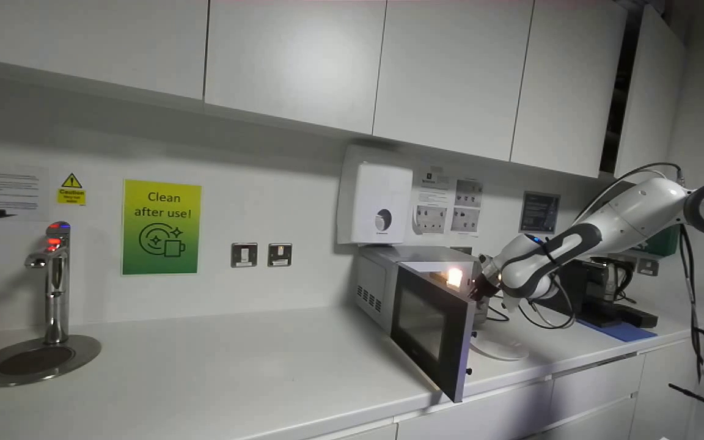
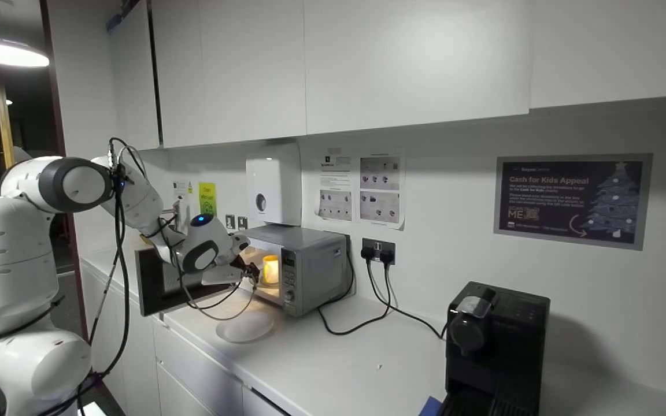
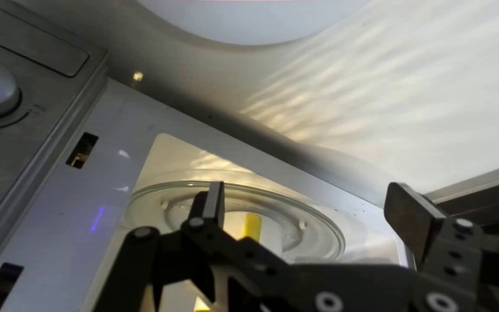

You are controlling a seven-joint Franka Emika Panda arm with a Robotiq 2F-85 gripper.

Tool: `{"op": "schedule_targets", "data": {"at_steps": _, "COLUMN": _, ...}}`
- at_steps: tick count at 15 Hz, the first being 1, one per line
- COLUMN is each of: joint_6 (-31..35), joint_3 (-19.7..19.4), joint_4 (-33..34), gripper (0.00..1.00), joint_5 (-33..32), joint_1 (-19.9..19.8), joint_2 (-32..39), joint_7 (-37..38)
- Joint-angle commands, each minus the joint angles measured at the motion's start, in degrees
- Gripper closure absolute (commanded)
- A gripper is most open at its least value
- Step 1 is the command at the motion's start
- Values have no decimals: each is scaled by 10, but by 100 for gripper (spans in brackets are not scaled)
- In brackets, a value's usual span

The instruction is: Remove the mug from the microwave and put it on the right side of the counter.

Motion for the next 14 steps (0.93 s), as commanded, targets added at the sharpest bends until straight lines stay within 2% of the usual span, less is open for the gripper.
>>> {"op": "schedule_targets", "data": {"at_steps": 1, "joint_6": 0, "joint_3": 0, "joint_4": 0, "gripper": 0, "joint_5": 14, "joint_1": 4, "joint_2": 1, "joint_7": -6}}
{"op": "schedule_targets", "data": {"at_steps": 7, "joint_6": 0, "joint_3": 1, "joint_4": -1, "gripper": 0, "joint_5": 18, "joint_1": 6, "joint_2": 3, "joint_7": -9}}
{"op": "schedule_targets", "data": {"at_steps": 14, "joint_6": 126, "joint_3": 8, "joint_4": -12, "gripper": 0, "joint_5": 75, "joint_1": 19, "joint_2": 10, "joint_7": -20}}
